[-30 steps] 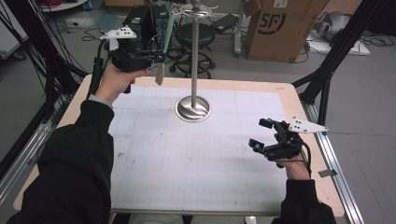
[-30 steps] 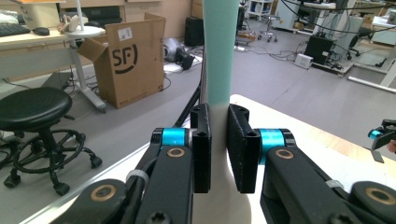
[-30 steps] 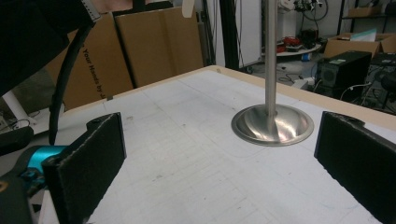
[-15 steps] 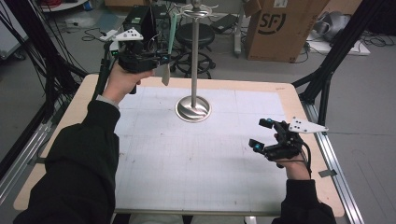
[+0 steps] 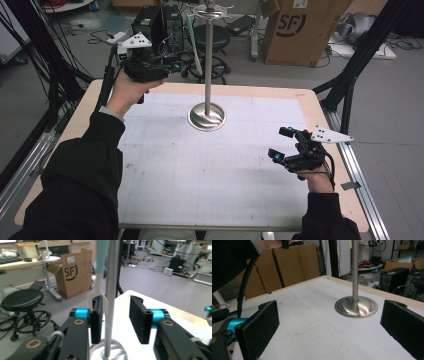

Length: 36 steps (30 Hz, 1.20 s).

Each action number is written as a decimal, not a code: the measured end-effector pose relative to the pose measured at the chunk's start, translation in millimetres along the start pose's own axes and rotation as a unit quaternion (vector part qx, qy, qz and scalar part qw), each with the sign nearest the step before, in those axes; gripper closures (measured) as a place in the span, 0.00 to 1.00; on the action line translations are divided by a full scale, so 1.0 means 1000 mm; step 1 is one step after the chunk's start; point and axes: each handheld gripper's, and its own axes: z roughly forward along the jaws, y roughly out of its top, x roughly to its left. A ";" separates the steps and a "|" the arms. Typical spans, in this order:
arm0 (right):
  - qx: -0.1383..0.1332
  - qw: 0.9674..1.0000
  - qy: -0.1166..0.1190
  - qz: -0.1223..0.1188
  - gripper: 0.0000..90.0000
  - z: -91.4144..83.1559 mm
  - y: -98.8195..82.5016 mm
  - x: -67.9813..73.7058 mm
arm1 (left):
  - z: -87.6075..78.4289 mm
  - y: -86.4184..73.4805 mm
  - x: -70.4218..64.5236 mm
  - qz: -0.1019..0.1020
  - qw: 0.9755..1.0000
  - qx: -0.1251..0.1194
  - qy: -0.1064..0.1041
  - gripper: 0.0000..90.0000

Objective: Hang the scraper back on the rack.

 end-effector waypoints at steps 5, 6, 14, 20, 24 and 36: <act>0.000 1.000 0.002 0.002 0.01 0.001 0.000 -0.001 | -0.006 -0.017 -0.008 0.029 0.999 -0.003 -0.021 0.50; 0.001 1.000 0.002 0.001 0.01 0.002 0.000 -0.002 | -0.007 -0.021 -0.010 0.033 0.999 -0.006 -0.027 0.44; 0.005 1.000 0.007 0.003 0.01 0.004 -0.001 -0.003 | -0.010 -0.059 -0.024 0.074 0.995 0.024 -0.062 0.17; 0.003 1.000 0.006 0.002 0.01 0.003 -0.001 -0.003 | -0.009 -0.082 -0.027 0.012 0.998 -0.016 -0.068 0.02; 0.003 1.000 0.006 0.001 0.01 0.002 -0.001 -0.001 | -0.008 -0.102 -0.028 0.004 0.998 -0.011 -0.060 0.02; 0.009 1.000 -0.003 -0.003 0.01 0.000 -0.002 0.000 | -0.047 -0.148 -0.026 0.001 0.999 -0.022 -0.025 0.02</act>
